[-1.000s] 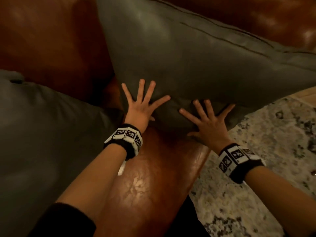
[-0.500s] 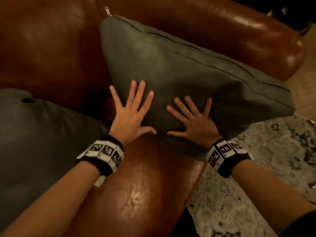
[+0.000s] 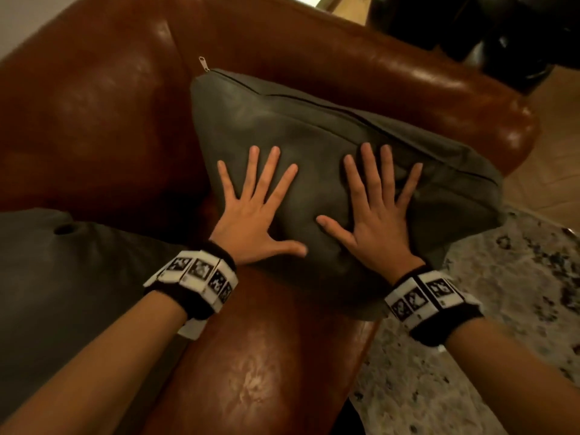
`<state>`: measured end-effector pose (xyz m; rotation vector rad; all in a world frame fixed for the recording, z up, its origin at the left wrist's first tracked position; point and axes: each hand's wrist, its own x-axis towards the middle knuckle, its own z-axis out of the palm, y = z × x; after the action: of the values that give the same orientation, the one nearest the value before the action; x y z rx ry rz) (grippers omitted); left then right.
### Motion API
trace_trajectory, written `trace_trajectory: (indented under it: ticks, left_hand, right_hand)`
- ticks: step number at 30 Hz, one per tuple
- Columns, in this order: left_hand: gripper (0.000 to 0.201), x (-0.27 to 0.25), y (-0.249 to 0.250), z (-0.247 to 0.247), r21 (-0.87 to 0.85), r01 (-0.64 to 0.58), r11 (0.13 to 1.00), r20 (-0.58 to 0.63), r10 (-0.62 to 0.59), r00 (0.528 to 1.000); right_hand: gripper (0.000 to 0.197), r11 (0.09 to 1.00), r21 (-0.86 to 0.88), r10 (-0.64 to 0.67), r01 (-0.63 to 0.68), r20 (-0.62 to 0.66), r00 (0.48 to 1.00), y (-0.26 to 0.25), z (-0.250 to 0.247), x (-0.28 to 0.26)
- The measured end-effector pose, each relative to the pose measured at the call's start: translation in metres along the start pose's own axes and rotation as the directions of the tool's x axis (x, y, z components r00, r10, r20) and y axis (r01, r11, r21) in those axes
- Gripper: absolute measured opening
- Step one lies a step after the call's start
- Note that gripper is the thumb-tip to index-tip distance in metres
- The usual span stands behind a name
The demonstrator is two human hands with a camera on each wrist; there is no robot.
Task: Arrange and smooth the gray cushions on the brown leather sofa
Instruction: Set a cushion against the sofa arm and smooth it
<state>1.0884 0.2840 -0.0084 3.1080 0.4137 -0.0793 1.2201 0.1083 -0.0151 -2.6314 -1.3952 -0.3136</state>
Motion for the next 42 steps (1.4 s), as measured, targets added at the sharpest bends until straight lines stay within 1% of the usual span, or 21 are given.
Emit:
trace_trajectory:
  ticks: [3, 5, 8, 12, 15, 17, 20, 22, 24, 25, 26, 28, 29, 31, 33, 34, 35, 37, 39, 41, 42]
  left_hand:
    - [0.070, 0.004, 0.011, -0.015, -0.077, -0.007, 0.997, -0.130, -0.003, 0.992]
    - [0.059, 0.023, 0.017, -0.015, -0.056, -0.036, 0.998, -0.090, 0.031, 0.995]
    - [0.056, 0.049, 0.018, -0.015, -0.057, -0.028, 0.998, -0.015, 0.027, 1.000]
    - [0.053, 0.055, 0.011, -0.026, -0.209, 0.007, 0.978, -0.175, -0.044, 0.983]
    - [0.052, 0.064, 0.014, -0.028, -0.194, -0.021, 0.981, -0.151, -0.009, 0.989]
    - [0.051, 0.072, 0.011, -0.024, -0.149, -0.023, 0.989, -0.116, 0.005, 0.993]
    - [0.048, 0.085, -0.022, -0.025, -0.123, 0.171, 0.978, -0.073, -0.181, 0.981]
    - [0.048, 0.088, -0.060, -0.028, -0.088, 0.379, 0.921, -0.040, -0.384, 0.923]
    - [0.051, 0.086, -0.096, -0.033, -0.244, 0.550, 0.799, 0.040, -0.558, 0.829]
    - [0.054, 0.083, -0.108, -0.034, -0.381, 0.558, 0.737, 0.052, -0.585, 0.809]
    - [0.053, 0.079, -0.112, -0.035, -0.507, 0.507, 0.696, 0.007, -0.586, 0.810]
    - [0.043, 0.074, -0.108, -0.041, -0.632, 0.394, 0.667, -0.156, -0.607, 0.779]
    - [0.039, 0.071, -0.105, -0.044, -0.651, 0.375, 0.660, -0.218, -0.635, 0.741]
    - [0.039, 0.066, -0.101, -0.050, -0.662, 0.380, 0.646, -0.322, -0.704, 0.633]
    - [0.032, 0.062, -0.105, -0.058, -0.694, 0.373, 0.616, -0.406, -0.762, 0.504]
    - [0.026, 0.063, -0.107, -0.065, -0.712, 0.368, 0.598, -0.407, -0.779, 0.477]
    - [0.026, 0.064, -0.107, -0.073, -0.720, 0.372, 0.585, -0.386, -0.784, 0.486]
    - [0.021, 0.068, -0.105, -0.076, -0.705, 0.442, 0.555, -0.278, -0.789, 0.548]
    - [0.041, 0.064, -0.096, -0.067, -0.733, 0.463, 0.499, -0.152, -0.783, 0.603]
    - [0.057, 0.037, -0.073, -0.053, -0.755, 0.390, 0.527, -0.180, -0.739, 0.649]
    - [0.061, 0.018, -0.061, -0.042, -0.720, 0.339, 0.606, -0.260, -0.688, 0.678]
  right_hand:
    - [0.085, 1.000, 0.007, 0.012, -0.012, -0.013, 1.000, 0.002, -0.010, -0.002]
    - [0.082, 0.998, -0.004, 0.060, -0.060, 0.048, 0.997, 0.007, -0.003, 0.004]
    - [0.080, 0.993, 0.019, 0.114, -0.118, 0.155, 0.981, 0.014, 0.004, 0.018]
    - [0.078, 0.994, 0.054, 0.095, -0.097, 0.042, 0.995, 0.001, -0.021, 0.013]
    - [0.068, 0.997, 0.048, 0.051, -0.052, 0.021, 0.998, -0.016, -0.026, 0.011]
    - [0.065, 0.991, 0.064, 0.116, -0.121, 0.082, 0.990, -0.018, -0.018, 0.017]
    - [0.066, 0.963, 0.053, 0.255, -0.266, 0.153, 0.955, 0.000, -0.016, 0.007]
    - [0.065, 0.951, -0.041, 0.309, -0.306, 0.150, 0.939, 0.020, -0.031, -0.021]
    - [0.065, 0.923, -0.157, 0.369, -0.353, 0.091, 0.925, 0.043, -0.047, -0.056]
    - [0.065, 0.895, -0.113, 0.440, -0.432, 0.047, 0.897, 0.052, -0.055, -0.072]
    - [0.064, 0.860, 0.029, 0.510, -0.510, 0.010, 0.860, 0.058, -0.061, -0.082]
    - [0.059, 0.764, 0.388, 0.563, -0.516, -0.009, 0.826, 0.065, -0.070, -0.088]
    - [0.051, 0.742, 0.469, 0.553, -0.478, -0.025, 0.833, 0.065, -0.076, -0.086]
    - [0.033, 0.761, 0.493, 0.530, -0.423, -0.096, 0.842, 0.068, -0.088, -0.078]
    - [0.031, 0.762, 0.508, 0.543, -0.402, -0.162, 0.824, 0.073, -0.097, -0.065]
    - [0.032, 0.750, 0.523, 0.554, -0.404, -0.164, 0.816, 0.076, -0.098, -0.058]
    - [0.031, 0.749, 0.520, 0.557, -0.412, -0.157, 0.815, 0.078, -0.095, -0.051]
    - [0.027, 0.776, 0.456, 0.548, -0.437, -0.141, 0.825, 0.070, -0.090, -0.043]
    - [0.043, 0.855, 0.338, 0.479, -0.394, -0.220, 0.850, 0.047, -0.083, -0.052]
    - [0.050, 0.966, 0.192, 0.221, -0.171, -0.282, 0.934, 0.003, -0.076, -0.085]
    - [0.055, 0.990, 0.138, 0.004, 0.027, -0.217, 0.976, -0.022, -0.068, -0.107]
